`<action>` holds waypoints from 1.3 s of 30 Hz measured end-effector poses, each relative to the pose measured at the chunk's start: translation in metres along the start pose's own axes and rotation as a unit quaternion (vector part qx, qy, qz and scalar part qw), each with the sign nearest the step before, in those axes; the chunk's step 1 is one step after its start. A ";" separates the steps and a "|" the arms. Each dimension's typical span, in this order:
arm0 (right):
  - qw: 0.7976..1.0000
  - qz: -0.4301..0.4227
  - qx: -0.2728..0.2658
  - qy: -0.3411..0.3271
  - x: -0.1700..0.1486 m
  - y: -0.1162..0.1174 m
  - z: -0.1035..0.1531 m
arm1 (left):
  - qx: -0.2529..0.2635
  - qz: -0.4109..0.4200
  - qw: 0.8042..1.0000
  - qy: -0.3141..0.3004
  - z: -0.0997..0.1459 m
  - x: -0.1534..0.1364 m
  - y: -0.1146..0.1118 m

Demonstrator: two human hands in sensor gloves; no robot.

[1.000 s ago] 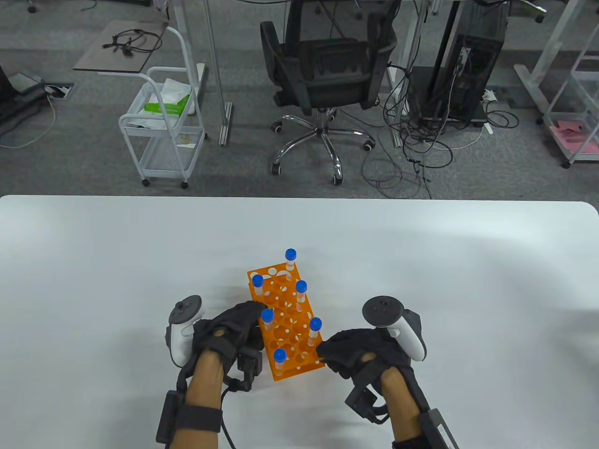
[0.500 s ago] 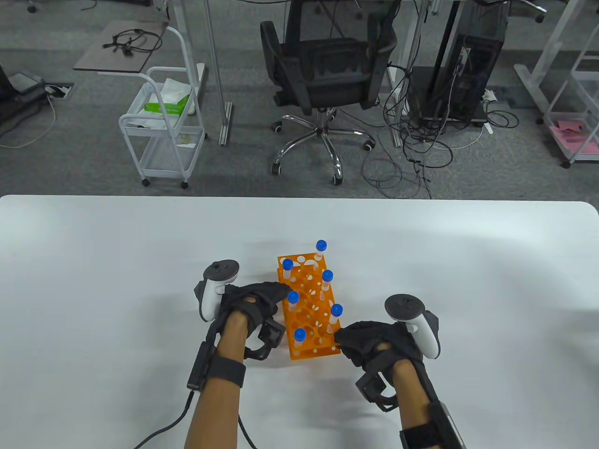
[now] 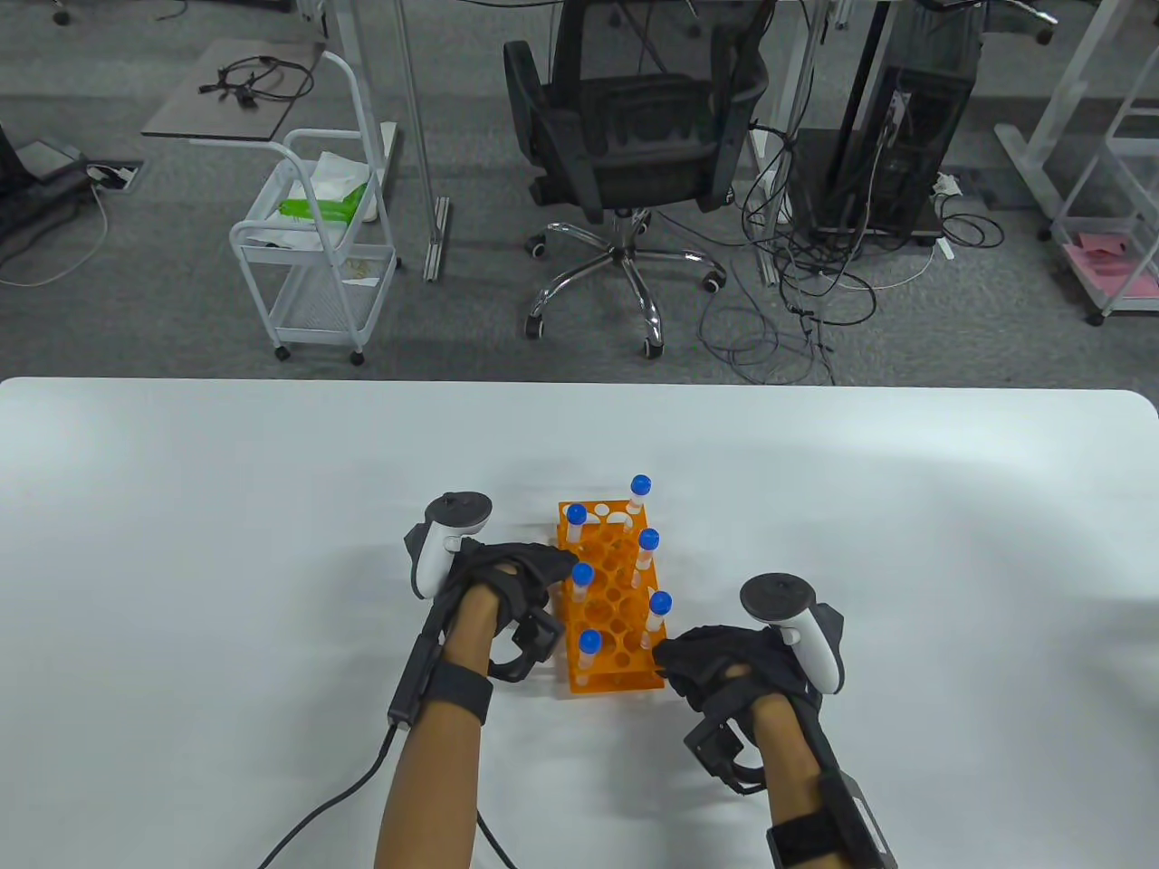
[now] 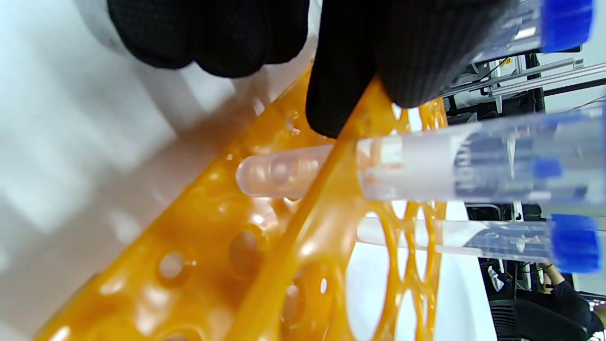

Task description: Insert test tubes into test tube rack (6 test tubes)

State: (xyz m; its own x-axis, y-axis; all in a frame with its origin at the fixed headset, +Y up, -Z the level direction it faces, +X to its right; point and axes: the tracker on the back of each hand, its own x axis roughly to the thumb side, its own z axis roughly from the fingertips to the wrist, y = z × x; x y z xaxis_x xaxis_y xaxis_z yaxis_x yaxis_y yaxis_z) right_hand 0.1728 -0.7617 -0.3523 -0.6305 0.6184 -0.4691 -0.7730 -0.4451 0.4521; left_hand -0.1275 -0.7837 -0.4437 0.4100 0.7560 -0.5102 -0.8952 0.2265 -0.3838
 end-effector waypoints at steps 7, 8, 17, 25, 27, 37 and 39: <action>1.000 0.020 -0.004 0.004 -0.001 0.004 -0.001 | 0.019 -0.018 1.000 -0.003 -0.002 0.000 -0.004; 1.000 0.018 -0.007 0.005 0.000 0.005 -0.001 | 0.021 -0.019 1.000 -0.004 -0.003 0.000 -0.004; 0.997 0.077 -0.032 -0.004 -0.002 -0.004 0.011 | 0.075 0.004 0.997 0.001 0.028 -0.016 0.021; 0.991 0.045 -0.108 -0.066 0.012 -0.020 0.052 | 0.153 -0.047 0.985 -0.071 0.116 -0.035 0.036; 0.985 0.063 -0.123 -0.098 0.020 -0.018 0.064 | 0.158 -0.076 0.980 -0.095 0.142 -0.039 0.026; 0.955 0.097 -0.115 -0.257 0.027 0.003 0.110 | 0.147 -0.208 0.943 -0.214 0.201 -0.032 -0.042; 0.952 0.125 -0.128 -0.248 0.021 0.008 0.109 | 0.141 -0.242 0.935 -0.219 0.200 -0.031 -0.053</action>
State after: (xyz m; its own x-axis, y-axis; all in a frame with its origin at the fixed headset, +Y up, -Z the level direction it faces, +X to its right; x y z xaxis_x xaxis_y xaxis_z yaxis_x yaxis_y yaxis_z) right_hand 0.1611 -0.6812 -0.2761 -0.7351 0.6741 0.0728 -0.6352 -0.7223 0.2735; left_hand -0.1279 -0.6963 -0.2531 0.7239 0.6875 0.0581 -0.6586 0.7136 -0.2386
